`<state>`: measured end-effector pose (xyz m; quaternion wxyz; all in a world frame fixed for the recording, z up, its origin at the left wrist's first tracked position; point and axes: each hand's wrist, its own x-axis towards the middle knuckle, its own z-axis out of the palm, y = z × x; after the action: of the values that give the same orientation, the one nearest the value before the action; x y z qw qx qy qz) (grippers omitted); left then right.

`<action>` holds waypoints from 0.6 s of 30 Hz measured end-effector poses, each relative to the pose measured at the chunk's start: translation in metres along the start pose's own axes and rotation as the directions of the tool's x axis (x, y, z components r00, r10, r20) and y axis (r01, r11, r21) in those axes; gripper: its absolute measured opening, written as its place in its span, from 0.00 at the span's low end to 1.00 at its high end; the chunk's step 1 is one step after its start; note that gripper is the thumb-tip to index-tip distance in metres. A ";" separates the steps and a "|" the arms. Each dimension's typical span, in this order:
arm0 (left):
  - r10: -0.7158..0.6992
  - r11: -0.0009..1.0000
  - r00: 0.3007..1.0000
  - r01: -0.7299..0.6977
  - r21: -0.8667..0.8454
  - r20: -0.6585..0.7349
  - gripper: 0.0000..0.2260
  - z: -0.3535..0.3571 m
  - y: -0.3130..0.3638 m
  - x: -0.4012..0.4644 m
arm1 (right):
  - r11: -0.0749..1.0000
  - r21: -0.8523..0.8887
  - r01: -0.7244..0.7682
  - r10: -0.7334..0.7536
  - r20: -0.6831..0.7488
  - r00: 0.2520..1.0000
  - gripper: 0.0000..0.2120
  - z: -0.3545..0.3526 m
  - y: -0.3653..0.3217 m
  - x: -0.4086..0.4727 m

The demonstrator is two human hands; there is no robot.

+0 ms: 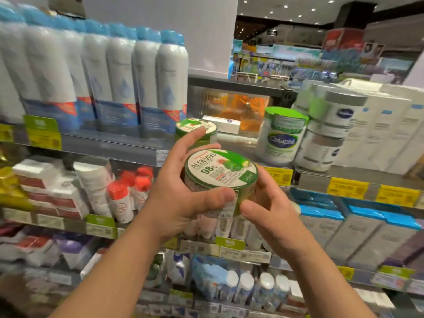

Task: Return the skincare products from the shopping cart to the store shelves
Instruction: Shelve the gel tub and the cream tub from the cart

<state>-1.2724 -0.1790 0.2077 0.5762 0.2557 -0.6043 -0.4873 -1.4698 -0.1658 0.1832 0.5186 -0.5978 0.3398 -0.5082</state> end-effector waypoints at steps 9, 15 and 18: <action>-0.016 0.998 0.998 0.012 0.064 0.064 0.52 -0.045 0.015 0.064 | 0.996 0.025 0.087 -0.090 0.158 0.983 0.59 0.005 -0.019 0.091; -0.014 0.995 0.996 0.005 0.098 0.088 0.52 -0.064 0.022 0.105 | 0.985 -0.003 0.173 -0.170 0.148 0.974 0.46 0.014 -0.033 0.129; 0.020 0.989 0.998 -0.029 0.145 0.060 0.49 -0.075 0.017 0.121 | 0.968 -0.089 0.233 -0.233 0.010 0.972 0.40 0.017 -0.031 0.144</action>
<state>-1.2223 -0.2995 0.2663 0.5440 0.2754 -0.6581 -0.4417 -1.4211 -0.2888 0.2511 0.4281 -0.6560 0.2897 -0.5499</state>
